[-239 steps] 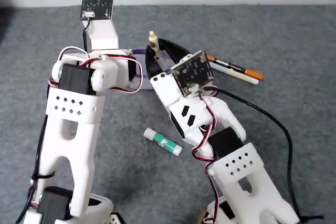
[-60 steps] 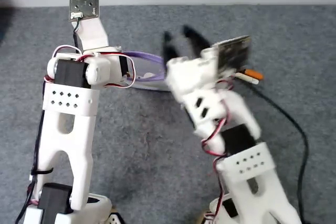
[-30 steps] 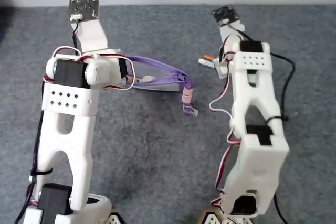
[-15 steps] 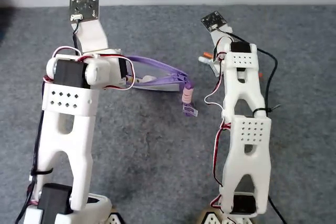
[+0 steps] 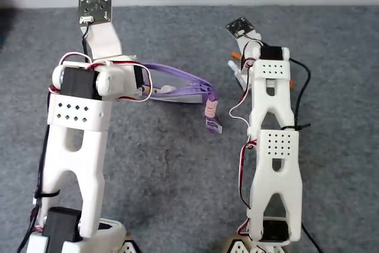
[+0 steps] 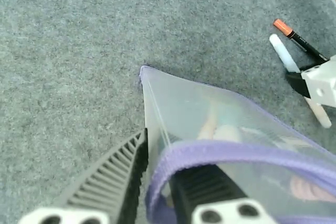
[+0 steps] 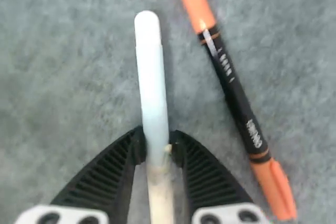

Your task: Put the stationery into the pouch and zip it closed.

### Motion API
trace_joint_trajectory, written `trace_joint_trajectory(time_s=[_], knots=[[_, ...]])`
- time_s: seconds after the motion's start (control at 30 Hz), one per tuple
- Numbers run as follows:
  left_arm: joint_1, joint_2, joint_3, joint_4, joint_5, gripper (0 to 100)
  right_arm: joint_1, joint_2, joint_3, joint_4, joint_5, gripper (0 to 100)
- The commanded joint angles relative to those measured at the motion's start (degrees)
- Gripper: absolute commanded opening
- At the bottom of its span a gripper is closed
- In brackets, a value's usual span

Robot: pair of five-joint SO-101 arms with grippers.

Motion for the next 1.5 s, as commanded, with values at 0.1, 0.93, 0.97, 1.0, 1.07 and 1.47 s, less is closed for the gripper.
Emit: trace_joint_trajectory(time_s=[0.1,0.93,0.97,1.0,1.07,1.47], knots=[[-0.2,-0.6,-0.7,0.4,0.4,3,0.1,-0.9,-12.9,11.8,0.1,0.9],[-0.2,-0.8,-0.9,3.0,0.8,3,2.9,-59.6,29.5,18.2,-19.3,0.7],[-0.2,-0.7,-0.9,3.0,0.8,3,2.9,-63.4,33.1,18.2,-20.7,0.7],[-0.2,-0.6,-0.9,2.9,0.8,3,2.9,-67.0,36.3,18.2,-21.8,0.7],[-0.2,-0.4,-0.9,2.8,0.8,3,1.8,-74.1,41.9,18.1,-23.6,0.7],[2.5,-0.7,-1.3,2.2,2.8,3,-14.1,-99.4,52.4,14.1,-40.5,0.7]])
